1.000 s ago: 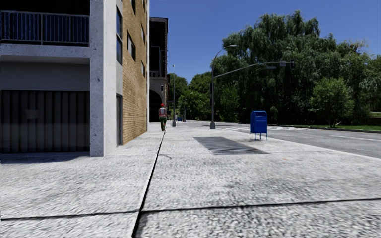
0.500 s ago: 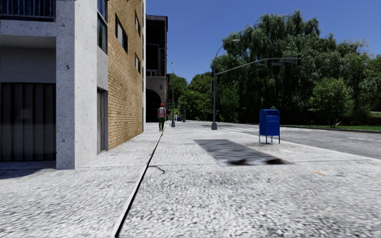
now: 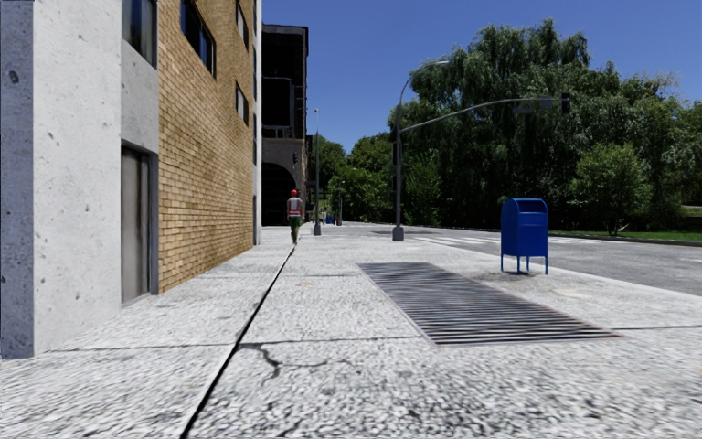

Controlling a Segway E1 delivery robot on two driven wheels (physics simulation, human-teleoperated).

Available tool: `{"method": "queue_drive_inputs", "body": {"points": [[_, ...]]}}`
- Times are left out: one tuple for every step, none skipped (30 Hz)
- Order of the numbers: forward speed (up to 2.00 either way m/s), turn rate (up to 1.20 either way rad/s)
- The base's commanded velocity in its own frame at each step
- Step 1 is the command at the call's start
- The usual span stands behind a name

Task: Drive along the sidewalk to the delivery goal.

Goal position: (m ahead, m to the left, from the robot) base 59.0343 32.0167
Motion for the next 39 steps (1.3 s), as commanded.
{"method": "queue_drive_inputs", "body": {"points": [[1.91,0.00],[1.91,0.00],[1.91,0.00],[1.91,0.00],[1.90,0.00],[1.90,0.00],[1.90,0.00],[1.90,0.00],[1.89,0.00],[1.88,0.00],[1.88,0.00],[1.86,0.00],[1.85,0.00],[1.85,0.00],[1.85,0.00],[1.85,0.00],[1.85,0.00],[1.85,0.00],[1.85,0.00],[1.85,0.00],[1.85,0.00],[1.85,0.00],[1.85,0.00],[1.86,0.00],[1.86,0.00],[1.86,0.00],[1.86,0.00],[1.86,0.00],[1.86,0.08],[1.86,0.08],[1.87,0.11],[1.88,0.12],[1.88,0.12],[1.89,0.12],[1.90,0.12],[1.90,0.12],[1.90,0.12],[1.91,0.12],[1.91,0.12]]}}
